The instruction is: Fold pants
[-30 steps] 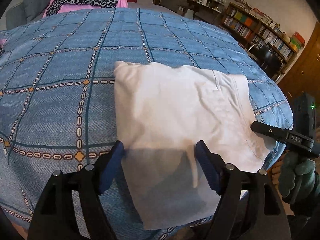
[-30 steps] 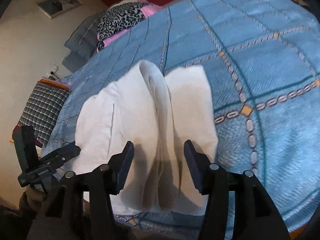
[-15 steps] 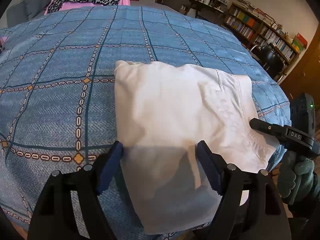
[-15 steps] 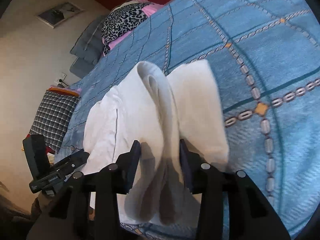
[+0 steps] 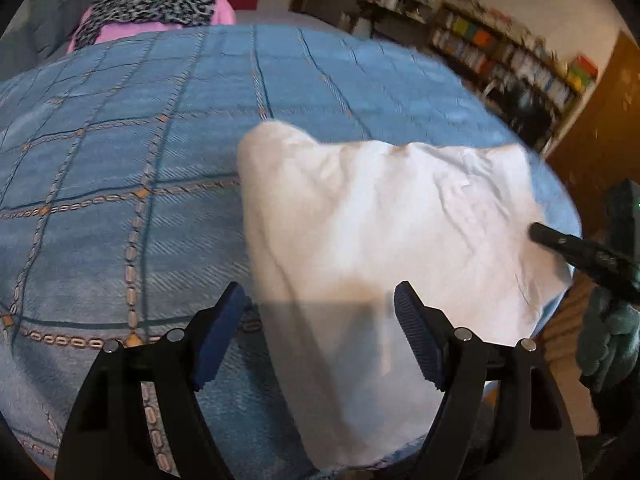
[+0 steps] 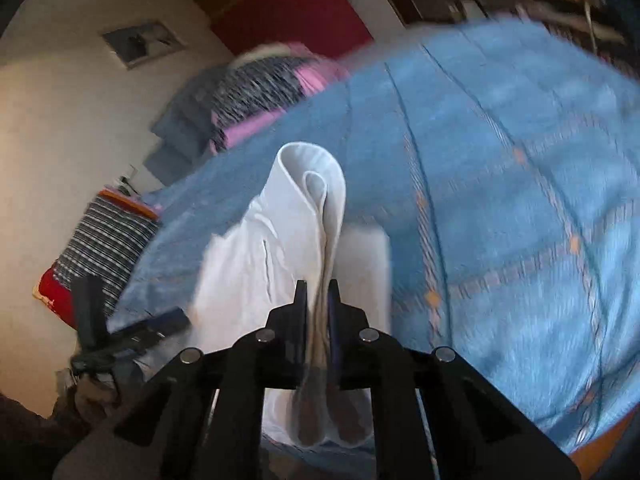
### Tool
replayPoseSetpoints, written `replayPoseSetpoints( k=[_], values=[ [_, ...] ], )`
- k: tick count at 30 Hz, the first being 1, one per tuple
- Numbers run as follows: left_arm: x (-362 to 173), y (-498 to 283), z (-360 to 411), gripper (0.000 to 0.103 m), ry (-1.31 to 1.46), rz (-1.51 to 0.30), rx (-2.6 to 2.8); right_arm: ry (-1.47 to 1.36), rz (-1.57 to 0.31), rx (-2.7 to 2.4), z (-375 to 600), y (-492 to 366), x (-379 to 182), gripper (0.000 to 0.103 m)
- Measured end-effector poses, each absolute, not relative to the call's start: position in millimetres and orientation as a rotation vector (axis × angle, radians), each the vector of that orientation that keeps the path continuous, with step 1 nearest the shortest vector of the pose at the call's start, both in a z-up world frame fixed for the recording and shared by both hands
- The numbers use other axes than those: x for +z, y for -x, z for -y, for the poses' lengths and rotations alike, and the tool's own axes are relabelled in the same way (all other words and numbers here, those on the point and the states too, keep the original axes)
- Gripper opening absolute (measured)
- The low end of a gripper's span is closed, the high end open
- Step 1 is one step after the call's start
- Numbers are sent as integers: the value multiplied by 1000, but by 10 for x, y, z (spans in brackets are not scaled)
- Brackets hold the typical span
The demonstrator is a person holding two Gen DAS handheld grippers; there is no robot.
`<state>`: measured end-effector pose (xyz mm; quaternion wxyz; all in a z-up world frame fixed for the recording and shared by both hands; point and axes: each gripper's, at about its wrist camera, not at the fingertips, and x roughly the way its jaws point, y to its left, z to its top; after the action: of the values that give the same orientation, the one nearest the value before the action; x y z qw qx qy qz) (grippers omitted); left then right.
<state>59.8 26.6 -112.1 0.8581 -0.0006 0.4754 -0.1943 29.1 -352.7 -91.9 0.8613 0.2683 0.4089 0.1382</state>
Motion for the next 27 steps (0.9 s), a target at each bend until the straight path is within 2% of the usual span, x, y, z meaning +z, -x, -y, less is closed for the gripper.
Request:
replayPoseSetpoints(
  k=[3,6,10,15,22,23,27],
  values=[
    [-1294,-618,-225,79,-45,-1033,-396,-493,-902,193,3560,-258,-1272,18],
    [-1302,-639,-296,79,-12,-1048,-390,-494,-881,170,3578,-258,-1257,28],
    [-1150,-566,-316,79,-19,-1005,-355,-333,-832,60,3541,-235,-961,28],
    [-930,-389,-249,79,-21,-953,-414,-307,-773,133,3360,-160,-700,28],
    [-1301,-330,-227,81,-88,-1064,-436,-222,-886,178,3040,-128,-1123,25],
    [-1361,-345,-283,84,-69,-1069,-445,-218,-904,179,3056,-117,-1203,25],
    [-1381,-352,-332,84,-54,-1060,-473,-254,-915,203,3175,-127,-1271,23]
  ],
)
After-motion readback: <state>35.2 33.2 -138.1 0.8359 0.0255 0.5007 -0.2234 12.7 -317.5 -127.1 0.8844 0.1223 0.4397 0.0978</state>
